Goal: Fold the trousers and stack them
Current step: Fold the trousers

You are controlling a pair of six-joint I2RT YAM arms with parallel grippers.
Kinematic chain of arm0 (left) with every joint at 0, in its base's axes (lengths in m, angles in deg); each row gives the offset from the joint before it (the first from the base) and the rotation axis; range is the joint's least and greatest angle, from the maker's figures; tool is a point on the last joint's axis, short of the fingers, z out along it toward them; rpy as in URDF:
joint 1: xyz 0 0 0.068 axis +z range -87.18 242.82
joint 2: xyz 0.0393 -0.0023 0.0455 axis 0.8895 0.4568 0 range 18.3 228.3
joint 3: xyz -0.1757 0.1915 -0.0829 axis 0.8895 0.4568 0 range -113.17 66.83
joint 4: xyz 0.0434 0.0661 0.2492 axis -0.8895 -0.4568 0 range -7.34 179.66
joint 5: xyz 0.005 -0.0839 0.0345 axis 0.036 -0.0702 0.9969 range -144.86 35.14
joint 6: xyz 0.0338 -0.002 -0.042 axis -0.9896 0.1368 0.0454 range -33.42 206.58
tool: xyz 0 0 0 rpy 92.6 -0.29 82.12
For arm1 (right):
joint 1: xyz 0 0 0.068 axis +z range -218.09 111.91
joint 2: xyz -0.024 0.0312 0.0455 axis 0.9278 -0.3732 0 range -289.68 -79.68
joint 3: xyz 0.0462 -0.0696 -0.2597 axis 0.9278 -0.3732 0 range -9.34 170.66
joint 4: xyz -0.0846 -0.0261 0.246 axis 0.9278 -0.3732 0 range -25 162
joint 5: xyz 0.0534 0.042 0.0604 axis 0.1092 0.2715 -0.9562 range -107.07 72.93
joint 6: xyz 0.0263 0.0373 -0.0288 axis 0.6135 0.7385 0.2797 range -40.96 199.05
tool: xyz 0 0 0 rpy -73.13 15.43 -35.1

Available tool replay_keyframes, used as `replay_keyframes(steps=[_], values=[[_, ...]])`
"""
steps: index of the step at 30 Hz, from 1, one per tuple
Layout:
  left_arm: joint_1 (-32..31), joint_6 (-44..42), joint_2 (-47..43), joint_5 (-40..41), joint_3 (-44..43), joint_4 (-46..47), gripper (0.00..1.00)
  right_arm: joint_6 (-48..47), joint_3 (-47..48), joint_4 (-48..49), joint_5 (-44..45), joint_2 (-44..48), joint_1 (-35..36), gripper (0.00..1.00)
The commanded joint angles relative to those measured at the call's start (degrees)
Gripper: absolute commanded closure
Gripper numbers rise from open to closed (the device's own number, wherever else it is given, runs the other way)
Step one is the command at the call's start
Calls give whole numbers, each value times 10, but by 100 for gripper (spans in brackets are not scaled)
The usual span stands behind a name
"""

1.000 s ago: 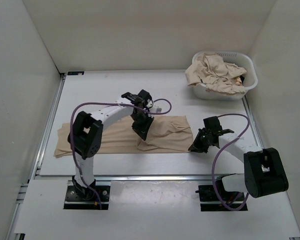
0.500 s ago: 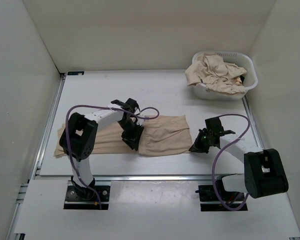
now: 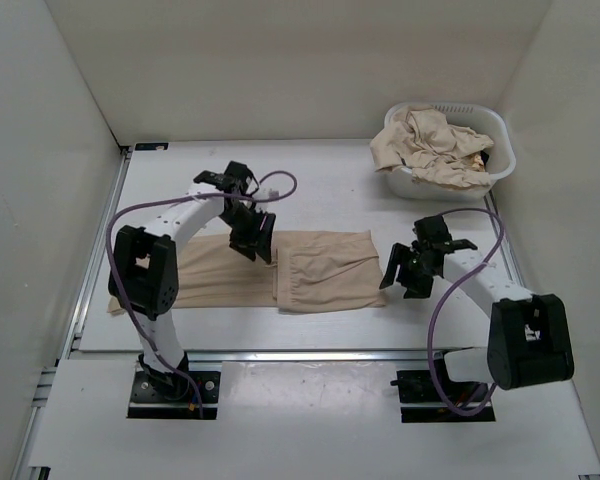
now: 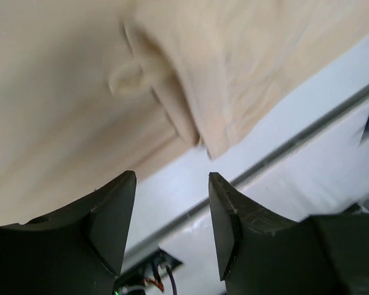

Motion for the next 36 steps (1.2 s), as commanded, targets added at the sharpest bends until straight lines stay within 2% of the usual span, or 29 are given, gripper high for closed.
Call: replay_keyframes(steps=[1,7,10,13,14,17,20,21,24,25,28,29,31,36], values=[[0,-4,27,-13,-73,16,38,-12,49,34,-8,-52,-5,27],[0,-4,60,-40,-94,16,37,11,116,89,-41,-189,-5,30],[-5,-4,60,-30,-94,16,36,16,117,96,-71,-221,-5,46],[10,-4,54,-24,-89,21,36,28,99,118,-88,-227,1,70],[15,-4,54,-24,-89,21,36,33,92,123,-95,-227,1,84],[42,-4,41,-24,-67,21,36,39,87,128,-102,-239,1,99],[63,-4,29,-30,-51,21,36,39,87,122,-95,-239,1,99],[63,-4,29,-39,-51,21,34,32,87,122,-95,-239,1,92],[41,-4,18,-57,-46,21,29,24,103,96,-95,-246,1,84],[19,-4,18,-65,-46,21,28,17,103,90,-95,-246,1,77],[-16,-4,59,-29,-57,27,27,12,95,79,-88,-230,1,62],[-16,-4,73,24,-66,41,27,12,88,79,-83,-224,1,59],[-16,-4,96,49,-75,46,22,12,65,74,-78,-203,1,53],[-16,-4,133,18,-100,47,12,17,19,74,-78,-170,1,52]])
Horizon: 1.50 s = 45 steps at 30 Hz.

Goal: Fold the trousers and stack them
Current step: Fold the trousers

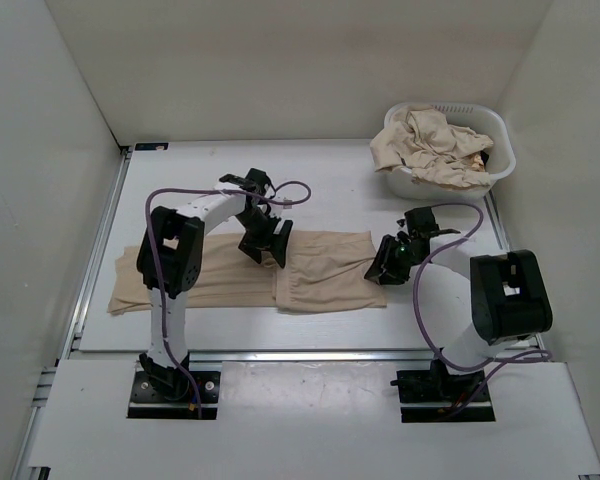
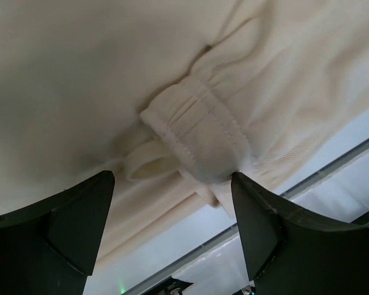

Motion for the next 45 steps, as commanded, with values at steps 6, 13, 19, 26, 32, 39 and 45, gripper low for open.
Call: replay_keyframes(steps=[6,13,19,26,32,39,45], values=[[-6,-3,41,-20,-13,17,15,-13,-66,-44,56,6,2,49],[-6,-3,26,-72,-24,1,66,-19,-55,-49,50,6,2,47],[-6,-3,-23,-70,-24,-16,86,-24,-61,-55,50,1,2,47],[-6,-3,-28,-16,-31,-53,32,-24,-72,-55,44,-5,2,47],[3,-3,-10,24,-31,-55,29,-24,-60,-62,44,-5,2,45],[67,-3,-52,64,-17,-61,27,-19,0,-37,59,-48,2,41],[110,-3,-96,69,34,-61,27,-30,29,-44,37,-118,2,76]])
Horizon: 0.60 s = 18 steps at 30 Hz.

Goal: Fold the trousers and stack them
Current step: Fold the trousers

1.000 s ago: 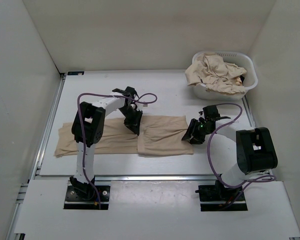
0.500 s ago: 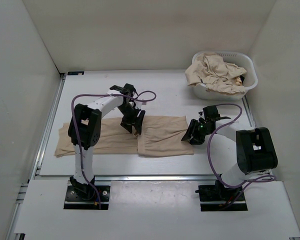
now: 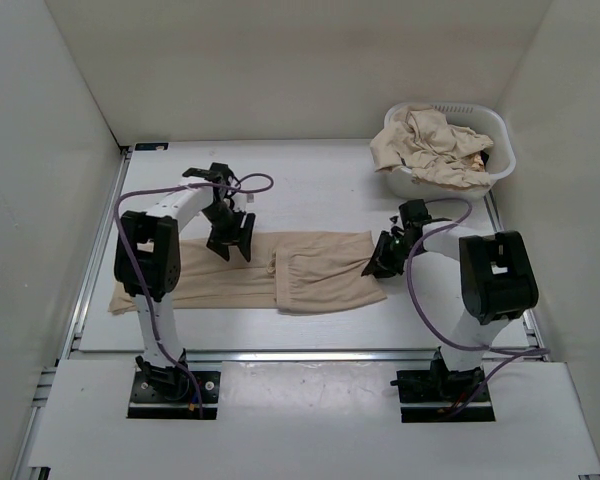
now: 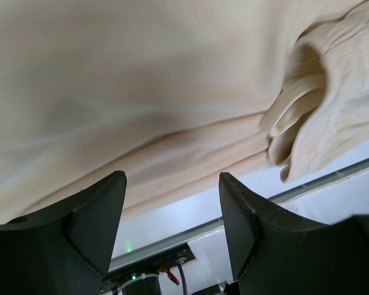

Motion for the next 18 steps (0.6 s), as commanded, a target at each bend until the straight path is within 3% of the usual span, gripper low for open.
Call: replay_keyframes(steps=[1,2,6,8,13,18], values=[[26,-3,-72,8,24,-4,27,-31,-43,-6,68,-49,1,90],[35,-3,-78,8,30,-4,27,-31,-49,-1,68,-49,1,100],[86,-3,-110,8,62,-4,27,-26,-55,-29,92,-4,-25,100],[121,-3,-130,32,81,-4,27,-26,-60,-67,127,74,-50,100],[163,-3,-147,74,126,3,27,-88,46,-304,222,193,-180,100],[152,-3,-129,77,132,8,26,-112,198,-452,281,217,-182,100]])
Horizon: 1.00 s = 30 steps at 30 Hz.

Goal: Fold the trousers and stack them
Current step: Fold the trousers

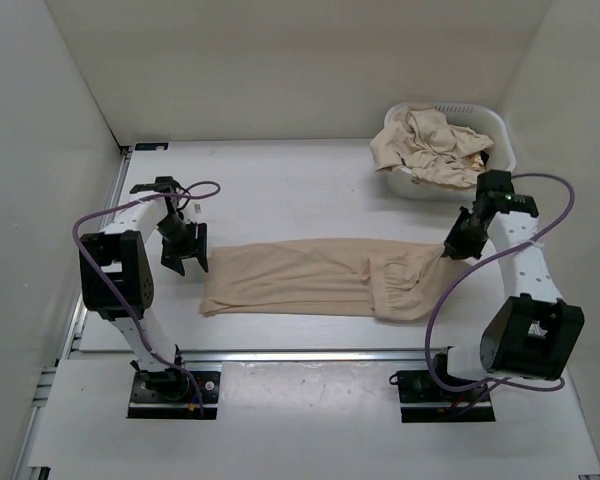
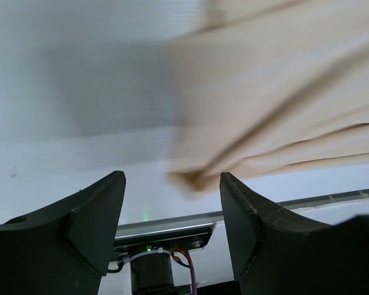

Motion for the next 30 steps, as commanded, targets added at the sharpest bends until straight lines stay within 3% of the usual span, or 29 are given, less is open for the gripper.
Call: replay_keyframes(steps=[1,4,5,9,13,17,19,22,30], values=[[-27,-3,-3,-1,-4,9,26,-35,109,-151,58,17,23,100],[-62,-3,24,-34,-29,9,25,-4,219,-193,68,-31,121,100],[-70,-3,29,-51,-34,16,25,8,248,-205,78,-48,200,100],[-117,-3,71,-147,-58,17,21,82,388,-259,100,-195,382,100],[-147,-3,114,-160,-53,28,21,128,548,-287,89,-323,526,100],[-159,-3,151,-145,-40,50,31,142,606,-255,57,-404,572,100],[-159,-3,170,-138,-40,55,50,133,600,-234,52,-416,582,100],[-159,-3,183,-131,-40,63,64,115,625,-234,12,-454,588,100],[-159,-3,188,-96,-52,68,72,79,662,-213,-61,-496,621,100]])
